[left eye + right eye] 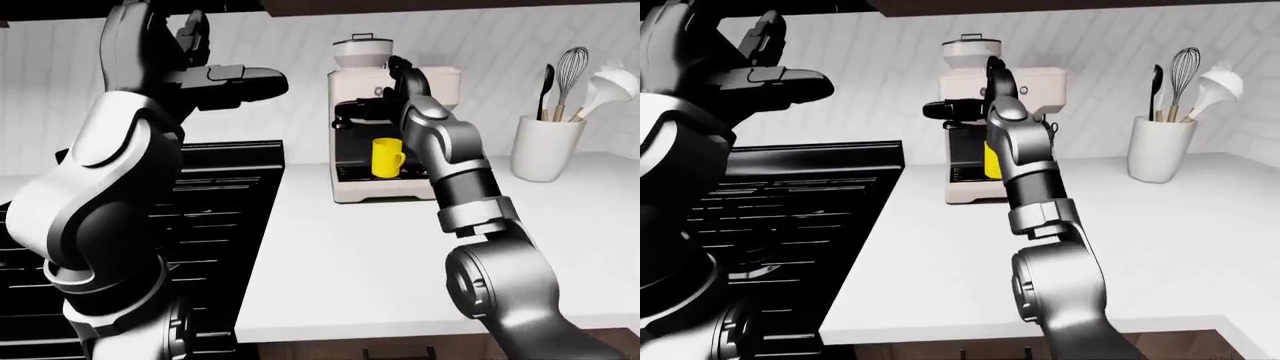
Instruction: Press the button on the coffee machine to serve coffee.
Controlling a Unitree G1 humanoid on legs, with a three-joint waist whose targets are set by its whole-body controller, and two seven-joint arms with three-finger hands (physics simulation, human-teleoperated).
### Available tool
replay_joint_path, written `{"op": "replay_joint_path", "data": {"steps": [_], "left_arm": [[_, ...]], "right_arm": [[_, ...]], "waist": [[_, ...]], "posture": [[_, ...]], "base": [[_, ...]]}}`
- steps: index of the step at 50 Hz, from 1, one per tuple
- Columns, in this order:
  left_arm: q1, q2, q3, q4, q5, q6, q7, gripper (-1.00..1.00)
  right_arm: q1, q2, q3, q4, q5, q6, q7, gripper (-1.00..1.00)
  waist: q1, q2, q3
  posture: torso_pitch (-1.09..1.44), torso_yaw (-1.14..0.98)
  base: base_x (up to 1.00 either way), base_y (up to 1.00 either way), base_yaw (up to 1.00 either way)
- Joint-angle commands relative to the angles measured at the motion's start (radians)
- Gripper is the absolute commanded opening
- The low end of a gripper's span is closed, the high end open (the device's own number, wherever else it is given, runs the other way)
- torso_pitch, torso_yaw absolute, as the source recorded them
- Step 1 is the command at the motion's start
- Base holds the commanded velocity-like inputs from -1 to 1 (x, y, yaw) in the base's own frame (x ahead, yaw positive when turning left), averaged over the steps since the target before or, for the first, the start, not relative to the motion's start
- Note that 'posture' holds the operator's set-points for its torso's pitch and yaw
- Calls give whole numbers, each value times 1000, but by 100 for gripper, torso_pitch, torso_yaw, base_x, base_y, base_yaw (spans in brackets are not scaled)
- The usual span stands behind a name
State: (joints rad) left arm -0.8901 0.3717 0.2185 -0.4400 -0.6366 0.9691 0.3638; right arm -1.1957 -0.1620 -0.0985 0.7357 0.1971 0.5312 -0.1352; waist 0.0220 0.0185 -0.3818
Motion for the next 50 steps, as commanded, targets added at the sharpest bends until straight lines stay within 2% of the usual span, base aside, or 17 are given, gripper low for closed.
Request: {"op": "replay_joint_path", "data": {"steps": [1,33,50], "left_arm": [[-30,8,8,-6,4,-24,-1,100],[-39,7,12,-18,-27,-13,6,100],[-37,9,2,-22,-21,-23,-5,100]], "right_arm": [[-47,-6,-1,-26,-2,-40,2,100],[-141,3,-9,209,-2,-195,19,100],[-170,-1,-14,251,1,-221,25,100]], "waist": [[0,1,-5],[-2,5,-6],[-3,5,29]], "posture": [[-65,0],[-65,0],[-55,0]], "base": [[0,0,0],[0,0,0],[0,0,0]]}}
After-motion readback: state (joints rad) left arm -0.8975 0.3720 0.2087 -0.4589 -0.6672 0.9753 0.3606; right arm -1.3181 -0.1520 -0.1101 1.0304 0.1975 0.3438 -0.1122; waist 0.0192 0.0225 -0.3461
